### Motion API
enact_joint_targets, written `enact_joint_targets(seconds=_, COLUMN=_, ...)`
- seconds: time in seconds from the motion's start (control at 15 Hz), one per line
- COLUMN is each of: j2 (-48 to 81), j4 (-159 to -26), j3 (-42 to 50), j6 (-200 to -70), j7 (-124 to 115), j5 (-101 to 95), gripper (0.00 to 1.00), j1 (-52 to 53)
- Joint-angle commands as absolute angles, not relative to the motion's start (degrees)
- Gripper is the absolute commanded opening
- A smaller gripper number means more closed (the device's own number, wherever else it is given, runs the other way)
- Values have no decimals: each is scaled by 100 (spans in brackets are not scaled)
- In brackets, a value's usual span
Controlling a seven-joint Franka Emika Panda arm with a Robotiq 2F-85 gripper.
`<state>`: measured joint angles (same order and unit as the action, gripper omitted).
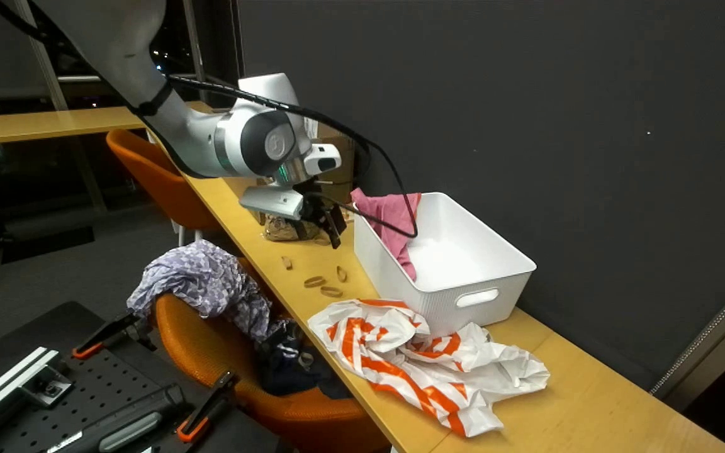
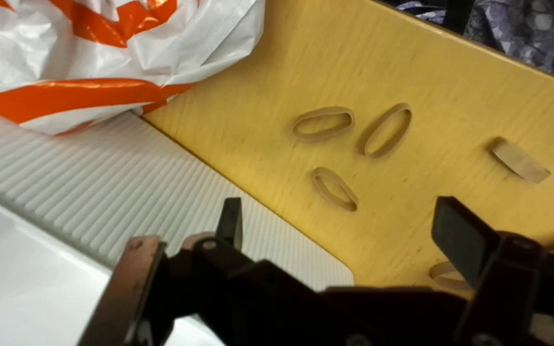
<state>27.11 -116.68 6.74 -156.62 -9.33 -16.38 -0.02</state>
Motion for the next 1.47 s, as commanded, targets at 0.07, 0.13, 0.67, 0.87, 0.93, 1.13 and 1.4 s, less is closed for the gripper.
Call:
enact_joint_targets(seconds=0.07, j2=3193, j4=-11602, j3=427, j6=-16043, j7=-703, j5=-878, gripper=100, j1=-135)
enact_joint_targets(seconds=0.13, j2=3310, j4=-11589, j3=416, j6=-16204, j7=-646, j5=-806, gripper=100, j1=-152)
enact_joint_targets(seconds=0.67, j2=4373, j4=-10788, j3=408, j6=-16727, j7=-412, j5=-544, gripper=100, j1=-165)
enact_joint_targets(seconds=0.87, j2=4727, j4=-10336, j3=365, j6=-16627, j7=-418, j5=-495, gripper=100, j1=-172)
enact_joint_targets(seconds=0.93, j2=4835, j4=-10214, j3=352, j6=-16622, j7=-424, j5=-480, gripper=100, j1=-177)
enact_joint_targets(seconds=1.13, j2=5034, j4=-10021, j3=286, j6=-16558, j7=-463, j5=-354, gripper=100, j1=-214)
enact_joint_targets(seconds=1.4, j2=5085, j4=-10043, j3=242, j6=-16537, j7=-489, j5=-178, gripper=100, j1=-258)
